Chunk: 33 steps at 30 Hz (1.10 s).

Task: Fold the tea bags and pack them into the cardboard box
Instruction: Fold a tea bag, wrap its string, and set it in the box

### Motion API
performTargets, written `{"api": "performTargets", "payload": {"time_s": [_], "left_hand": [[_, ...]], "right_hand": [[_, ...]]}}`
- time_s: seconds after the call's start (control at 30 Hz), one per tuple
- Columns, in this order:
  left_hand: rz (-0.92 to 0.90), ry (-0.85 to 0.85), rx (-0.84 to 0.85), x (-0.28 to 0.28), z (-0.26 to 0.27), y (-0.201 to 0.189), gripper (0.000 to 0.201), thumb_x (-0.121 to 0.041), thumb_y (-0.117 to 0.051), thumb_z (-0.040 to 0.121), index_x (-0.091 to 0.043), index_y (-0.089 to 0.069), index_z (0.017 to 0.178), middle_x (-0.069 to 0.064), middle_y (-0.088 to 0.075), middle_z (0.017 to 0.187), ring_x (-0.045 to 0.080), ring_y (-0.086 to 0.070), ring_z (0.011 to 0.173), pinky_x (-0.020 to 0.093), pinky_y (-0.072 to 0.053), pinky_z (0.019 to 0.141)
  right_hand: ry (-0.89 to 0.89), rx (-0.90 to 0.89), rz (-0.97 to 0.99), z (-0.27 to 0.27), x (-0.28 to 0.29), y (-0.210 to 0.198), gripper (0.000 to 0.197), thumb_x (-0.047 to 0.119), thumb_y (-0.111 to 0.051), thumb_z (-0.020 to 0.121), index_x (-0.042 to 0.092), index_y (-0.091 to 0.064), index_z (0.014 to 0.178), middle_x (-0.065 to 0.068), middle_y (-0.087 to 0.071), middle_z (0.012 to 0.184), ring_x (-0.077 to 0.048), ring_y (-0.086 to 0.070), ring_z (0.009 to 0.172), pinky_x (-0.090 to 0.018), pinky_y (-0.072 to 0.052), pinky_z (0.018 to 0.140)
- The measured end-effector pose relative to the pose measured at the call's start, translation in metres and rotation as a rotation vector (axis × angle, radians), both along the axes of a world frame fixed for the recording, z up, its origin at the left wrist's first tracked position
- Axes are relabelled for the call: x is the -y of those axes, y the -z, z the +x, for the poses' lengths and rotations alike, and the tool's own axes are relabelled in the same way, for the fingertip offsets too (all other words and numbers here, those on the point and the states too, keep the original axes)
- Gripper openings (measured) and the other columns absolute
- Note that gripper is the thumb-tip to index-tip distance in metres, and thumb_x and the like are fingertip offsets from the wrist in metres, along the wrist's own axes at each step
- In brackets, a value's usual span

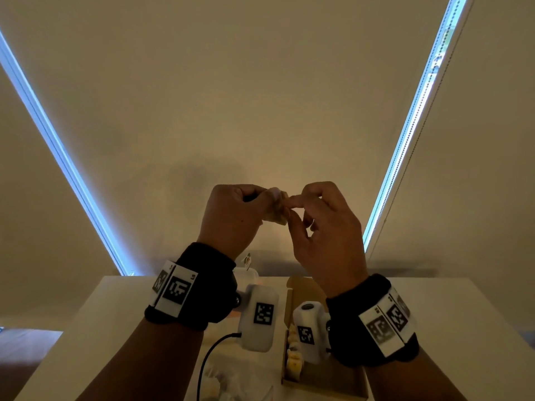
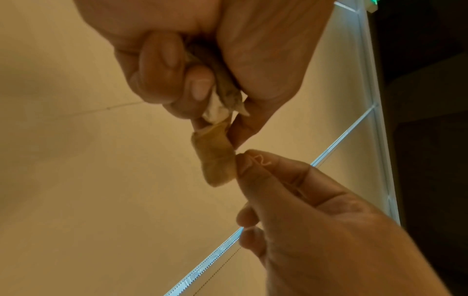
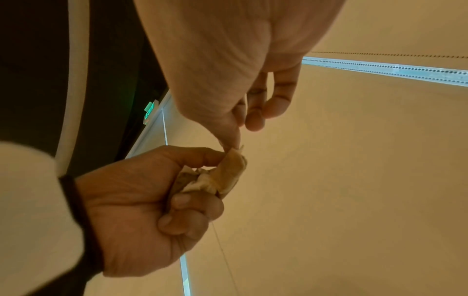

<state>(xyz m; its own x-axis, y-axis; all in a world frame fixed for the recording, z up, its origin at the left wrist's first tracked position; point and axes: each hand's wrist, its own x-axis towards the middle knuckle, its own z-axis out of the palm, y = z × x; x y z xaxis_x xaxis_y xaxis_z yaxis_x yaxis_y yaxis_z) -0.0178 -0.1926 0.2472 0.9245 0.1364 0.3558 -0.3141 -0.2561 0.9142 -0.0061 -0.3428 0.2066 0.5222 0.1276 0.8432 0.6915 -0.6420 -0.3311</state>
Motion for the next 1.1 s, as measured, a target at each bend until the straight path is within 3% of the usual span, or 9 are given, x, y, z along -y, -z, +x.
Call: {"api": "performTargets", "payload": {"time_s": [0.17,0.27,0.37,0.43,0.5,0.7,0.87,1.0,1.1], "left_hand": [[0.018,-0.05,0.055,-0.002,0.004,0.0,0.024,-0.02,-0.064,0.099,-0.006,-0.08,0.085,-0.018,-0.056,0.045,-0.002,-0.053,0.043,0.006,-0.034,0.045],[-0.019,-0.029,0.049,-0.002,0.003,-0.001,0.024,-0.023,-0.065,0.099,-0.007,-0.08,0.09,-0.017,-0.057,0.045,-0.003,-0.051,0.042,0.007,-0.034,0.044],[-0.061,-0.008,0.016,-0.001,0.004,0.002,0.023,-0.025,-0.065,0.099,-0.008,-0.079,0.095,-0.018,-0.052,0.041,-0.002,-0.048,0.039,0.006,-0.032,0.044],[-0.074,0.006,0.004,-0.001,0.005,0.003,0.021,-0.026,-0.065,0.099,-0.01,-0.079,0.097,-0.019,-0.05,0.041,0.0,-0.044,0.038,0.007,-0.031,0.045],[-0.073,0.046,-0.006,0.001,0.006,0.004,0.02,-0.023,-0.065,0.099,-0.01,-0.079,0.097,-0.018,-0.05,0.042,0.002,-0.042,0.039,0.008,-0.031,0.045],[-0.14,0.108,-0.095,-0.004,0.008,0.008,0.031,-0.033,-0.063,0.099,-0.007,-0.078,0.089,-0.006,-0.039,0.047,0.011,-0.027,0.042,0.021,-0.027,0.044],[-0.298,0.183,-0.23,-0.007,0.008,0.009,0.047,-0.04,-0.058,0.101,0.004,-0.068,0.085,0.001,-0.029,0.055,0.018,-0.022,0.053,0.027,-0.018,0.049],[-0.528,0.237,-0.321,-0.012,0.011,0.009,0.055,-0.05,-0.044,0.105,-0.007,-0.077,0.109,0.009,-0.065,0.081,0.013,-0.044,0.056,0.027,-0.033,0.051],[-0.744,0.309,-0.37,-0.018,0.014,0.008,0.052,-0.041,-0.045,0.104,0.0,-0.068,0.125,0.013,-0.066,0.109,0.017,-0.053,0.066,0.028,-0.042,0.056]], "right_hand": [[-0.068,-0.029,-0.03,-0.001,0.002,0.006,0.013,0.013,-0.072,0.09,0.016,-0.069,0.103,0.001,-0.058,0.112,-0.004,-0.051,0.069,-0.016,-0.048,0.059],[-0.16,-0.111,0.236,-0.002,0.006,0.002,0.014,0.005,-0.065,0.092,0.015,-0.069,0.101,0.007,-0.066,0.102,-0.011,-0.062,0.078,-0.029,-0.055,0.066],[-0.159,-0.309,0.543,0.004,0.011,-0.012,0.009,0.031,-0.061,0.098,0.025,-0.066,0.103,0.014,-0.07,0.098,-0.015,-0.067,0.087,-0.039,-0.059,0.079],[-0.173,-0.459,0.469,0.011,0.012,-0.023,0.034,0.058,-0.064,0.086,0.03,-0.065,0.105,0.016,-0.069,0.097,-0.008,-0.067,0.09,-0.027,-0.058,0.081],[-0.213,-0.556,0.334,0.015,0.012,-0.03,0.045,0.065,-0.065,0.076,0.03,-0.067,0.105,0.017,-0.071,0.094,0.0,-0.067,0.088,-0.013,-0.053,0.074],[-0.362,-0.718,0.35,0.018,0.01,-0.031,0.017,0.031,-0.076,0.085,0.023,-0.072,0.1,0.006,-0.077,0.087,-0.018,-0.072,0.085,-0.035,-0.06,0.077],[-0.38,-0.671,0.441,0.015,0.007,-0.027,0.011,0.024,-0.075,0.088,0.019,-0.074,0.098,0.008,-0.078,0.086,-0.007,-0.073,0.081,-0.019,-0.056,0.073],[-0.354,-0.641,0.59,0.015,0.008,-0.024,0.005,0.022,-0.071,0.091,0.021,-0.074,0.095,0.005,-0.077,0.098,-0.016,-0.072,0.098,-0.043,-0.057,0.095],[-0.48,-0.702,0.739,0.013,0.012,-0.024,0.01,0.011,-0.062,0.095,0.016,-0.069,0.091,-0.005,-0.073,0.111,-0.025,-0.07,0.108,-0.048,-0.055,0.099]]}}
